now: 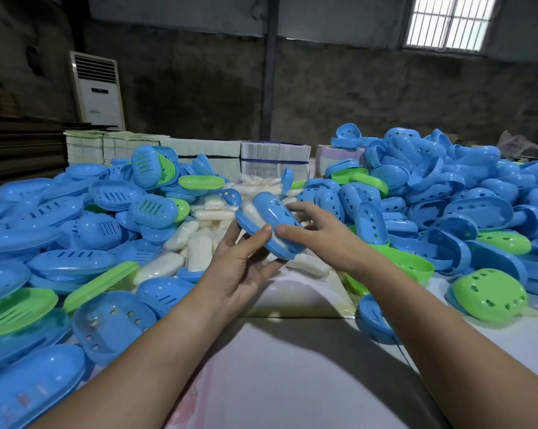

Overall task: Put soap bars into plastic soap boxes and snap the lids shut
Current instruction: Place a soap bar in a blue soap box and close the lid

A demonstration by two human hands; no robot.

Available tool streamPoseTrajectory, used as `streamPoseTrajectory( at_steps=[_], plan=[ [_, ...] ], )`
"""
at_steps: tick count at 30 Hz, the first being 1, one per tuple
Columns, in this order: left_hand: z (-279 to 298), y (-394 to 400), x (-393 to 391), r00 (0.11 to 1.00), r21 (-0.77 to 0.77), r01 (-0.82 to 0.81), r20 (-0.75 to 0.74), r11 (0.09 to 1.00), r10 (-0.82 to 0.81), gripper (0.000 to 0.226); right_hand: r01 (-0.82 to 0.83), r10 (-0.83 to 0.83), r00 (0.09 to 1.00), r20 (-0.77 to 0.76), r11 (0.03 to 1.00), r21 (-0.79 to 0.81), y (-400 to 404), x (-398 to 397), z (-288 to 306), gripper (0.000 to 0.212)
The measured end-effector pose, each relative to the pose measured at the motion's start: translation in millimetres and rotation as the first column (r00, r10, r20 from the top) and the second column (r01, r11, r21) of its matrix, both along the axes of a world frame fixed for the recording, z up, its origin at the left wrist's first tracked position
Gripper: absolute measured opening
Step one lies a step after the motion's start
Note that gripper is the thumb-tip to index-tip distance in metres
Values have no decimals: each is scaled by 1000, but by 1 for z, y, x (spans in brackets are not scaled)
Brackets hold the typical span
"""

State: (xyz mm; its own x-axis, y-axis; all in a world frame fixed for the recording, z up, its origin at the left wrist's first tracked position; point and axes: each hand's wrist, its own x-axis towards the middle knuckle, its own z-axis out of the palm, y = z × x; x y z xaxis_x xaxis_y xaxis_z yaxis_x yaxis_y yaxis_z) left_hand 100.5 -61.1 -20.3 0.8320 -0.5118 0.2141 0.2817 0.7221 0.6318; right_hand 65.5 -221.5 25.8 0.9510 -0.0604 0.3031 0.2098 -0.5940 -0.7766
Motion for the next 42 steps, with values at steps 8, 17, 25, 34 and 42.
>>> streamPoseTrajectory(
  at_steps=[8,17,25,34,42],
  plan=[
    [3,3,0,993,92,-93,79,991,85,46,-124,114,987,114,989,83,9,-10,-3,50],
    [2,9,-1,946,259,-214,294,942,134,51,-196,167,971,172,966,170,7,-17,-12,53],
    [2,9,-5,926,277,-243,351,930,138,58,-231,201,964,177,957,175,2,-16,-12,48],
    [5,10,-8,916,298,-254,380,920,130,55,-232,203,962,180,959,160,2,-16,-13,53],
    [9,11,-4,919,283,-247,370,927,132,52,-263,200,951,236,924,276,8,-14,-14,57]
  ],
)
